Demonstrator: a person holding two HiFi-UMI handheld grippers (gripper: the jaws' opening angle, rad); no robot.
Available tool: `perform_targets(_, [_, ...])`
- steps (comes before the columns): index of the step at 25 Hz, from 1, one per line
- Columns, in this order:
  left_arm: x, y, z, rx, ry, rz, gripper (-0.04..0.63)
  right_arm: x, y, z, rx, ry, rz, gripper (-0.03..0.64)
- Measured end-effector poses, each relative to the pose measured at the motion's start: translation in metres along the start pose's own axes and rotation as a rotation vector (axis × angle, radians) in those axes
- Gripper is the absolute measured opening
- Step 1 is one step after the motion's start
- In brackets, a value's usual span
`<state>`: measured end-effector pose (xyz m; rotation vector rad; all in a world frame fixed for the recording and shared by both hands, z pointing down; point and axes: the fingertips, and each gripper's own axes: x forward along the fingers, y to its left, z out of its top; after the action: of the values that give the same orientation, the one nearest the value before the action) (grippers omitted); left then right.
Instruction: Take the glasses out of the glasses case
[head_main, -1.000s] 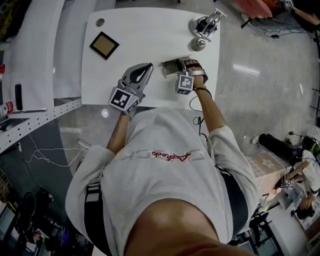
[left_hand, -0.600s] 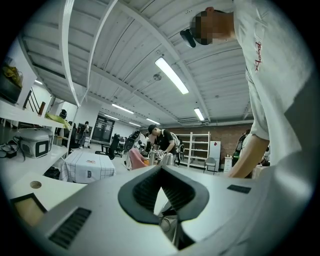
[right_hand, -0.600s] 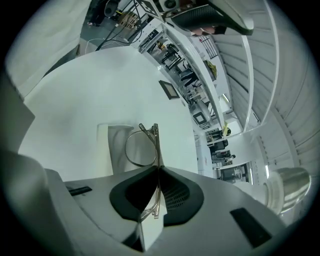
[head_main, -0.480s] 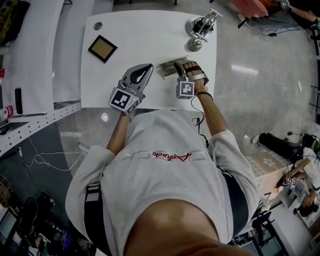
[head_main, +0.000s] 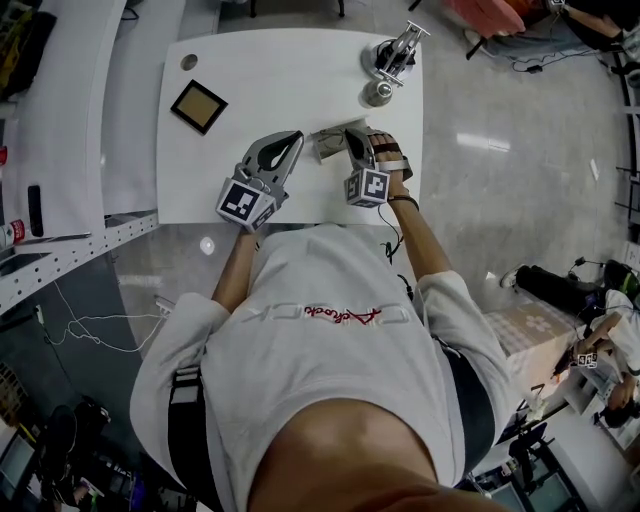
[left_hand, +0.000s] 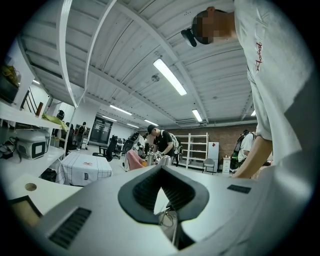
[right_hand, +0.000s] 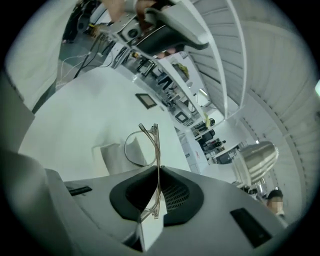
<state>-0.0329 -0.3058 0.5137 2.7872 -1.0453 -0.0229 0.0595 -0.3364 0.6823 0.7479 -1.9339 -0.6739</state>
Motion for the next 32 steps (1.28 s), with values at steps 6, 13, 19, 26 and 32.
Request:
perform_targets(6, [0.007, -0.004, 0.005, 0.016, -0.004, -0.003, 0.026, -0.033, -0.042, 0.026, 0.422, -0.133, -0.075, 0.031])
perform_targets(13, [0.014, -0.009, 0.011, 0.035, -0.017, 0.012, 0.026, -0.073, -0.085, 0.039, 0.987, -0.364, -0.118, 0.031])
perform_targets(19, [0.024, -0.022, 0.013, 0.044, -0.024, 0.026, 0.026, -0.102, -0.101, 0.041, 1.135, -0.512, -0.099, 0.031])
perform_targets(26, [0.031, -0.041, 0.005, 0.050, -0.004, 0.058, 0.026, -0.113, -0.104, 0.021, 1.105, -0.523, -0.096, 0.031])
perform_targets(32, [0.031, -0.058, 0.000, 0.050, 0.006, 0.062, 0.026, -0.124, -0.101, 0.016, 1.154, -0.573, -0.103, 0.031])
